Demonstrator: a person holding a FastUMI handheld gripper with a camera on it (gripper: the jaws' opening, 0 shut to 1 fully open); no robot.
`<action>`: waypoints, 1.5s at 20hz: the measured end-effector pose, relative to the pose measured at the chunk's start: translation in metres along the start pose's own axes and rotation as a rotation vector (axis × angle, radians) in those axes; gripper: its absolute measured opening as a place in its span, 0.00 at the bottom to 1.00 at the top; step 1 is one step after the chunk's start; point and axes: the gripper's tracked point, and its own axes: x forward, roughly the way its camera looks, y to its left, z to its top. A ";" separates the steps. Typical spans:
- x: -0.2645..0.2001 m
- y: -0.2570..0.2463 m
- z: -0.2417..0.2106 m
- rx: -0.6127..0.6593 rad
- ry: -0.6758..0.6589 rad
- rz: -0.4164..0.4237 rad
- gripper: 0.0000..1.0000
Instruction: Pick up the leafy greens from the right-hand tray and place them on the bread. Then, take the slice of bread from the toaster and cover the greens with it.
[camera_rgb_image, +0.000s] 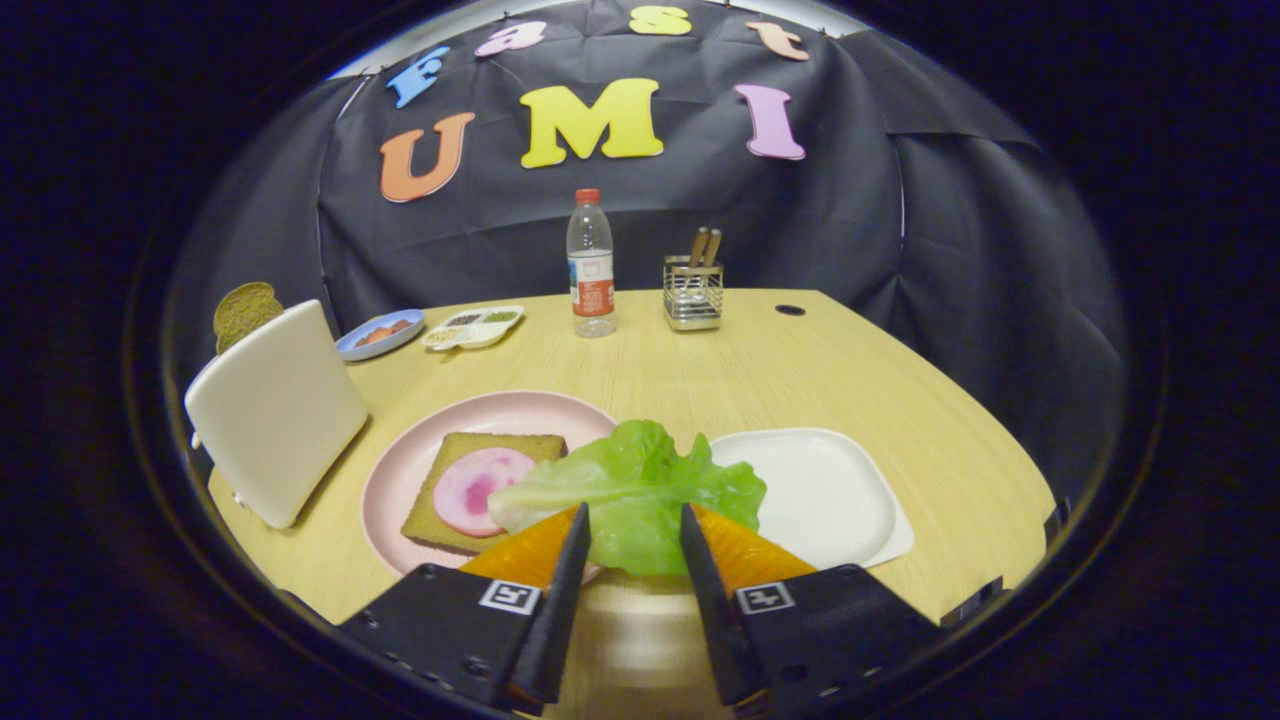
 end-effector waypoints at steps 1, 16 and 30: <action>0.002 0.003 0.001 -0.002 0.005 0.012 0.45; -0.036 0.030 0.048 -0.029 -0.104 0.059 0.00; -0.013 0.110 0.020 -0.078 -0.030 0.088 0.01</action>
